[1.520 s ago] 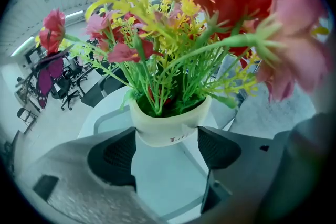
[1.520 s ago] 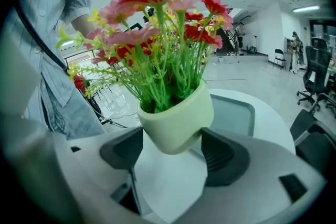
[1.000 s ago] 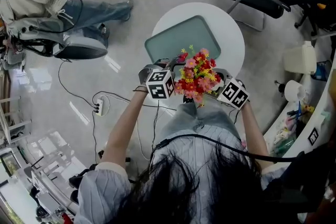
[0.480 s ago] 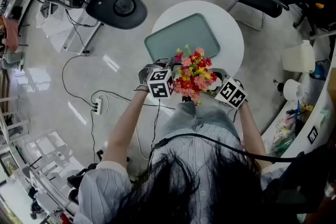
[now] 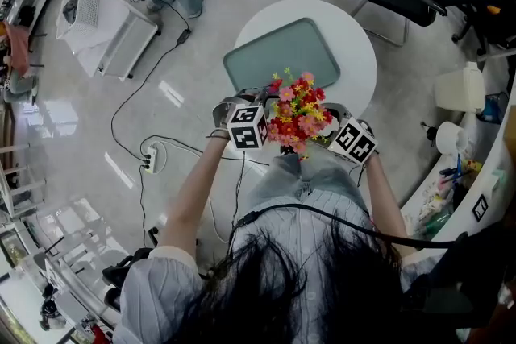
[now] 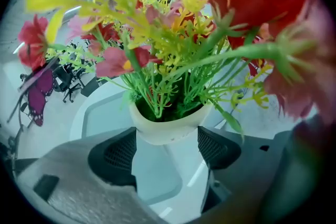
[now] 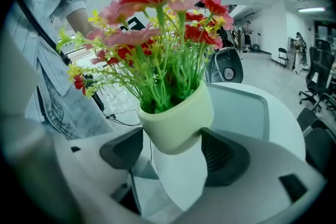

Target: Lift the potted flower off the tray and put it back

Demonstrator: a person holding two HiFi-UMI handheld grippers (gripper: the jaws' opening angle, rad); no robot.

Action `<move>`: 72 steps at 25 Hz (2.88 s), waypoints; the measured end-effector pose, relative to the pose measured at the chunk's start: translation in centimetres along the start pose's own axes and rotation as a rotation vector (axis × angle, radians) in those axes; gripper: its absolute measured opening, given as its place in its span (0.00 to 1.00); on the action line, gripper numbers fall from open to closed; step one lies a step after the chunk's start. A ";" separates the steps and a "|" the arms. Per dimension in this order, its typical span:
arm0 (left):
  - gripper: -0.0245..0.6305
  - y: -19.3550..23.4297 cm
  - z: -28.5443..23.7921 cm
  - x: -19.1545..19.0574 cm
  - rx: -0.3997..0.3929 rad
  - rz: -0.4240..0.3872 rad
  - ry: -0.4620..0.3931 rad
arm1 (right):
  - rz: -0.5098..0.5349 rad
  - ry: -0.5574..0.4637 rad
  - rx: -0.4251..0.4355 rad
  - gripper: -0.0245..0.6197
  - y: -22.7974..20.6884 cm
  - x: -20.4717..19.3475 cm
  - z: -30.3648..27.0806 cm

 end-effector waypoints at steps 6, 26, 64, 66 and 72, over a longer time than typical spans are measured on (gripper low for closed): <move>0.58 -0.1 0.0 -0.1 0.005 0.014 0.005 | 0.009 0.005 0.009 0.56 -0.2 0.0 -0.1; 0.58 3.1 2.5 -0.7 0.087 0.113 -0.014 | 0.106 0.039 0.100 0.56 -3.3 4.4 0.5; 0.58 11.1 -1.3 -13.1 0.280 0.669 0.072 | 0.489 0.366 0.383 0.56 -17.2 14.1 -12.4; 0.58 11.0 -1.2 -13.2 0.282 0.683 0.060 | 0.490 0.363 0.391 0.56 -17.3 14.4 -12.5; 0.58 11.1 -1.1 -13.1 0.300 0.697 0.046 | 0.502 0.361 0.374 0.56 -17.3 14.5 -12.6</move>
Point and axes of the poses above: the fingertips, and each gripper's own axes: z backward along the fingers, y to its left, x out of its top, the point moved 6 cm from there along z, backward along the fingers, and after that the axes turned 13 degrees about -z, right-handed, at the moved point
